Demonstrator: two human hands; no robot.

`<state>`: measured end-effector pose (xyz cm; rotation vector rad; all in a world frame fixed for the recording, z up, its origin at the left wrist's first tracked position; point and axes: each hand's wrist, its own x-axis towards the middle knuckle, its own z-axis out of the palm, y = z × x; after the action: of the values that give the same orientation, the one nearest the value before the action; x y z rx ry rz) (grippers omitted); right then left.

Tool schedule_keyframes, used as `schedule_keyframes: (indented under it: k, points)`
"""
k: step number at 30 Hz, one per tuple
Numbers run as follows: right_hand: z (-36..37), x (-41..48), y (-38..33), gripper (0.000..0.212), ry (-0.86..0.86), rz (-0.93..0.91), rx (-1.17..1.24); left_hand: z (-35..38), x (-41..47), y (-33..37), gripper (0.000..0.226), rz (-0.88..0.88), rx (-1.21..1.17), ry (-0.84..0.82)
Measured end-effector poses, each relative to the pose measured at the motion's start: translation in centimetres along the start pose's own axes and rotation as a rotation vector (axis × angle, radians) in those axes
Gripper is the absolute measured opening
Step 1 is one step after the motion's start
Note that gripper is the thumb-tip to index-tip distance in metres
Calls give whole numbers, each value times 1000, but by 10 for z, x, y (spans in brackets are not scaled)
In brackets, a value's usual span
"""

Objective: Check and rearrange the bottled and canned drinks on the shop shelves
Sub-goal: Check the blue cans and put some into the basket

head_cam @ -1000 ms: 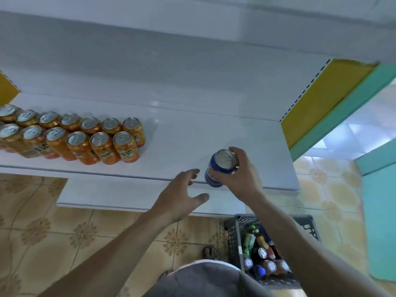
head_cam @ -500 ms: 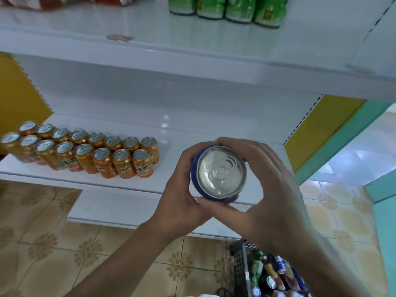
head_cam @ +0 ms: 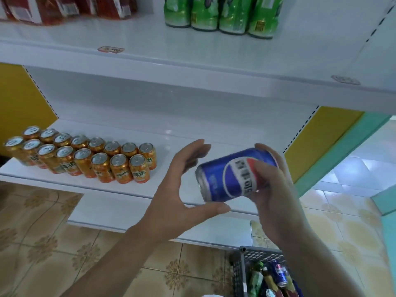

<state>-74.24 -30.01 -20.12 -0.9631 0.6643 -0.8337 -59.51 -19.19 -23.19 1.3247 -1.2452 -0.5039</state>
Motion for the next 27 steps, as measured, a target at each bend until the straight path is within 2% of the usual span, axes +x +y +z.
schedule_keyframes:
  k: [2, 3, 5, 8, 11, 19, 21, 24, 27]
  points:
    - [-2, 0, 5, 21, 26, 181, 225, 0, 1, 2, 94, -4, 6, -1]
    - [-4, 0, 9, 23, 34, 283, 350, 2, 1, 4, 93, 4, 18, -8]
    - [-3, 0, 13, 39, 31, 454, 543, 6, 3, 10, 91, 21, 61, -23]
    - [0, -3, 17, 43, -42, 591, 628, 13, 7, 21, 87, 70, 114, -64]
    - [-1, -3, 20, 47, -106, 649, 659, 17, 10, 30, 84, 110, 96, -77]
    - [-2, -5, 22, 36, -149, 632, 648, 21, 7, 33, 84, 118, 102, -89]
    - [-4, -5, 22, 40, -131, 549, 592, 20, 6, 32, 85, 124, 100, -81]
    - [-6, -5, 20, 36, -103, 359, 377, 16, 4, 27, 87, 124, 123, -65]
    - [-6, -1, 18, 42, -61, 195, 172, 15, 5, 21, 75, 52, 89, -9]
